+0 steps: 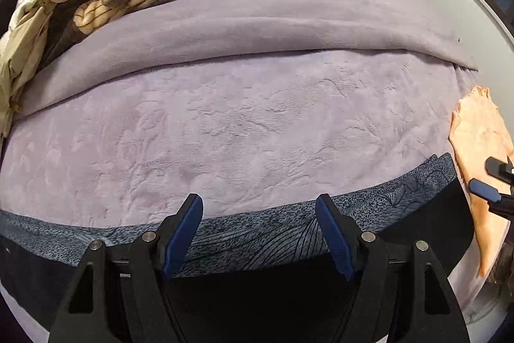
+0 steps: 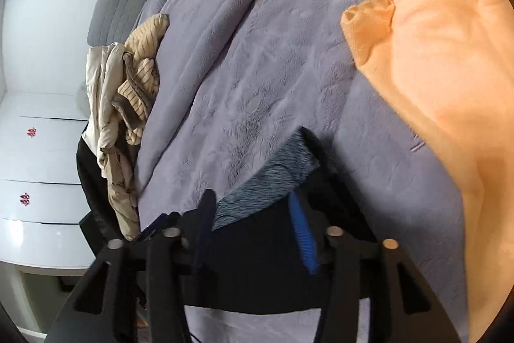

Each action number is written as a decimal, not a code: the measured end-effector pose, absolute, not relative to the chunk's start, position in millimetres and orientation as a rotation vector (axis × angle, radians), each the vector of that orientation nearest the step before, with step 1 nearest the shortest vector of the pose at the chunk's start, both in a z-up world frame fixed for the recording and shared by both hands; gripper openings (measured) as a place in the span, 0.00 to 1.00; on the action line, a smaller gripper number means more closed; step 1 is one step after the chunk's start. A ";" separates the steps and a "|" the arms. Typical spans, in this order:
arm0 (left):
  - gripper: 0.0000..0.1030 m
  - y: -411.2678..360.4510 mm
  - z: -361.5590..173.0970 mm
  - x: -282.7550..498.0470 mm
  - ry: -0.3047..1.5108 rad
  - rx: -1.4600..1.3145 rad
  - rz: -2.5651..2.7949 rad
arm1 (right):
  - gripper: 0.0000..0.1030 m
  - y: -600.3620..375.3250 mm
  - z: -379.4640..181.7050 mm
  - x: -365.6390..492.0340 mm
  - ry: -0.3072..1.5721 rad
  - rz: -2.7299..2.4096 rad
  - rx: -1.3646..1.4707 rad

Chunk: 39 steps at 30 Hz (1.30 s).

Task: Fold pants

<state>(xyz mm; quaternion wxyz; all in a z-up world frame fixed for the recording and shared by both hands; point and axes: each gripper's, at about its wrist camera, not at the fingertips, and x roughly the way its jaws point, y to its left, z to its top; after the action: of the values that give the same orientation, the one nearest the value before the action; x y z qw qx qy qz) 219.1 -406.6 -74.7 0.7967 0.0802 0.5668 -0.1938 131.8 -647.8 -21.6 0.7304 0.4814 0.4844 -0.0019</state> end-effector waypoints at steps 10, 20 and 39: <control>0.71 -357.1 -83.2 163.6 1.268 0.230 -0.324 | 0.45 -654.3 -42.2 132.0 1.201 -0.095 0.790; 0.72 -352.4 -119.8 182.7 1.266 0.250 -0.225 | 0.06 -660.0 -43.6 157.2 1.231 -0.137 0.696; 0.89 -303.9 -131.8 216.1 1.217 0.225 -0.078 | 0.31 -470.1 -69.5 220.9 1.307 0.124 0.342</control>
<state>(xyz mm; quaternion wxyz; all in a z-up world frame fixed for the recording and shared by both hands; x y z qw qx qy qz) 216.1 -303.9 -131.8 0.8139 0.1057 0.5701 -0.0365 220.9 -470.1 -69.5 0.7787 0.1583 0.6044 0.0575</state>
